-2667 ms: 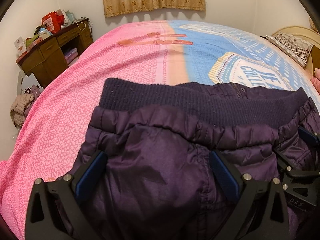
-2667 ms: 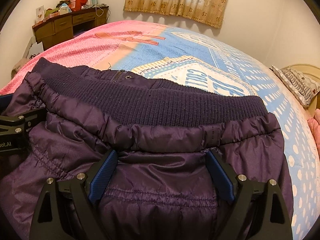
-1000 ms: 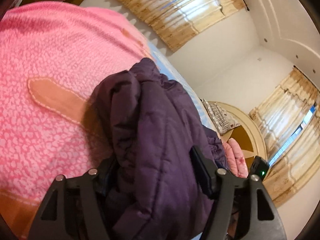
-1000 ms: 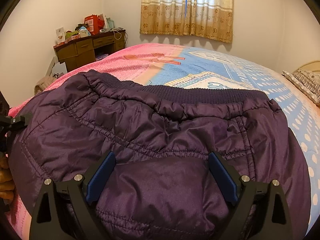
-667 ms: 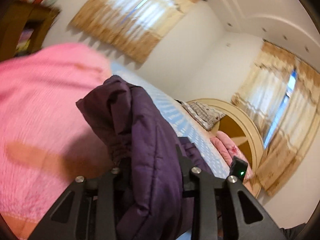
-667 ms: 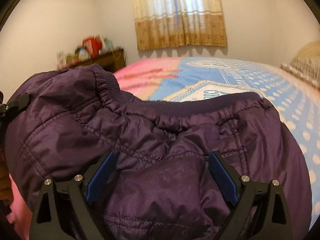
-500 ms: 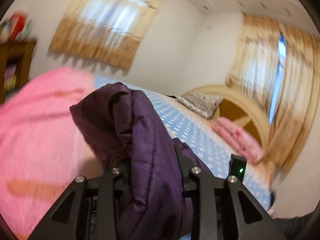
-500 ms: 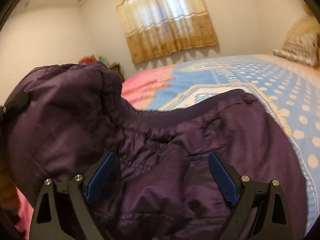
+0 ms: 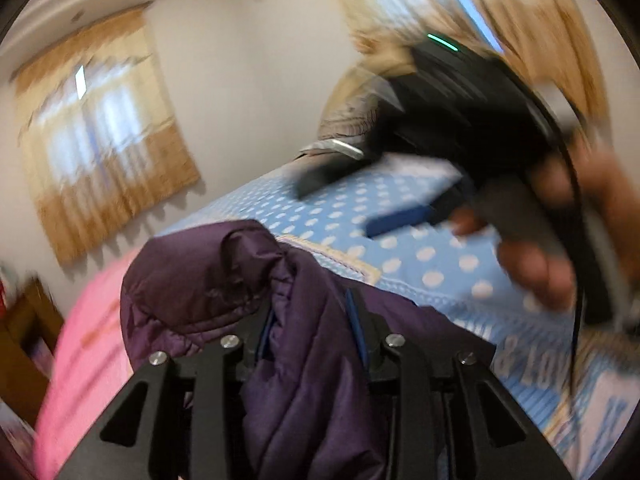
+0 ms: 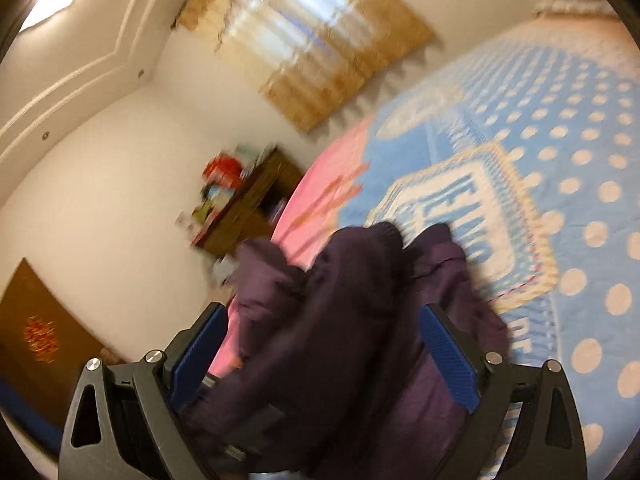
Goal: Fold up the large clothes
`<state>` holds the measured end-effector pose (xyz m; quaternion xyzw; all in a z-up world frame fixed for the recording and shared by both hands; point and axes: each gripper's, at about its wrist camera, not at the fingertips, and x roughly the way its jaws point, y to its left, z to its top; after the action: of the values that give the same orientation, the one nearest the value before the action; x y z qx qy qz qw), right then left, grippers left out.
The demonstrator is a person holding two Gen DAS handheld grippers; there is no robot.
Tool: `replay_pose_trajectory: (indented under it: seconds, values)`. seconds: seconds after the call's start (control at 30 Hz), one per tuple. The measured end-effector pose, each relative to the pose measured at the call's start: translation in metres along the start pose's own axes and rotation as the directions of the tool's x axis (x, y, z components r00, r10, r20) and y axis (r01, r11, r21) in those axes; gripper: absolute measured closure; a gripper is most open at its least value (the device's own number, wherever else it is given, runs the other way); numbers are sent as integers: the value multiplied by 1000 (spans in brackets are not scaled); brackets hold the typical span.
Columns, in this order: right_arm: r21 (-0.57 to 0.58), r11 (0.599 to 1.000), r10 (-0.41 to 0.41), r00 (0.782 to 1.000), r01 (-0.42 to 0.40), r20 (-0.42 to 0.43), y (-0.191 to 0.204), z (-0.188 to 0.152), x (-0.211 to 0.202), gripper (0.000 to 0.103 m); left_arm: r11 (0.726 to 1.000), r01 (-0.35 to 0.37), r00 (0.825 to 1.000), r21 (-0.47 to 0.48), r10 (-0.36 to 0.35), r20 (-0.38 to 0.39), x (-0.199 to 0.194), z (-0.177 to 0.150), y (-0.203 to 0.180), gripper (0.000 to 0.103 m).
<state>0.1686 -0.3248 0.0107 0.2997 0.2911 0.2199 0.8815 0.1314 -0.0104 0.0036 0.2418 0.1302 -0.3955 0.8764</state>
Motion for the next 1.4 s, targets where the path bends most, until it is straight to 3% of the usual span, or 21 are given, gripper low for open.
replay_pose_trajectory:
  seconds: [0.13, 0.27, 0.3, 0.33, 0.43, 0.53, 0.57, 0.6, 0.7, 0.77, 0.83, 1.0, 1.07, 1.1, 1.13, 1.27, 1.37, 1.4]
  values:
    - [-50, 999, -6, 988, -2, -157, 17, 12, 30, 6, 995, -17, 1000, 102, 17, -2, -1, -7, -15, 69]
    - [-128, 985, -145, 954, 115, -262, 22, 6, 64, 11, 990, -2, 1000, 144, 1, 7, -3, -6, -22, 63]
    - [-118, 985, -157, 948, 129, -276, 19, 5, 68, 47, 989, -11, 1000, 148, 9, 9, -4, -4, -24, 63]
    - [-91, 990, -133, 948, 111, -290, 16, 5, 70, 68, 989, -20, 1000, 148, 19, 8, -6, -3, -23, 62]
    - [-93, 993, -99, 952, 75, -290, 16, 0, 68, 76, 994, -30, 999, 104, 27, 31, -27, 3, -10, 56]
    - [-135, 986, -136, 950, 102, -280, 22, -5, 63, 79, 999, 11, 994, 33, -15, 106, -69, 10, 9, 42]
    - [-133, 986, -136, 951, 102, -277, 20, -4, 57, 79, 1000, 13, 991, 12, -15, 132, -86, 12, 17, 28]
    - [-136, 986, -136, 952, 101, -276, 18, -6, 53, 80, 1000, 16, 988, -7, -14, 154, -97, 13, 25, 21]
    - [-154, 981, -158, 948, 119, -275, 8, -5, 43, 80, 995, 18, 984, -96, 0, 180, -121, 17, 63, 15]
    - [-154, 978, -178, 945, 140, -273, -5, -4, 33, 80, 991, -40, 986, -130, 61, 155, -106, 23, 76, 8]
    - [-150, 975, -199, 944, 164, -262, -16, -4, 23, 81, 984, -96, 990, -148, 110, 90, -78, 23, 89, 8]
    - [-133, 960, -271, 932, 245, -240, -52, -13, 9, 80, 987, -101, 993, -121, 92, -78, -1, 16, 73, 9]
    - [-118, 960, -275, 930, 253, -245, -63, -17, 8, 79, 987, -58, 996, -149, 46, -82, 7, 13, 66, 8]
    - [-106, 957, -287, 929, 269, -232, -66, -18, 4, 71, 984, -58, 995, -171, 43, -89, 9, 13, 65, 8]
    - [-87, 950, -311, 927, 299, -209, -66, -17, -4, 62, 980, -59, 995, -191, 43, -87, 10, 13, 64, 8]
    - [-22, 900, -434, 901, 434, 18, -38, -3, -51, 61, 980, -75, 993, -185, 56, -106, 10, 8, 61, 8]
    - [21, 941, -337, 932, 337, 132, 1, 7, -65, 58, 971, -72, 991, -229, 43, -129, 10, -5, 66, 6]
    - [25, 957, -288, 945, 288, 153, 15, 8, -62, 48, 969, -73, 990, -234, 43, -135, 11, -6, 67, 5]
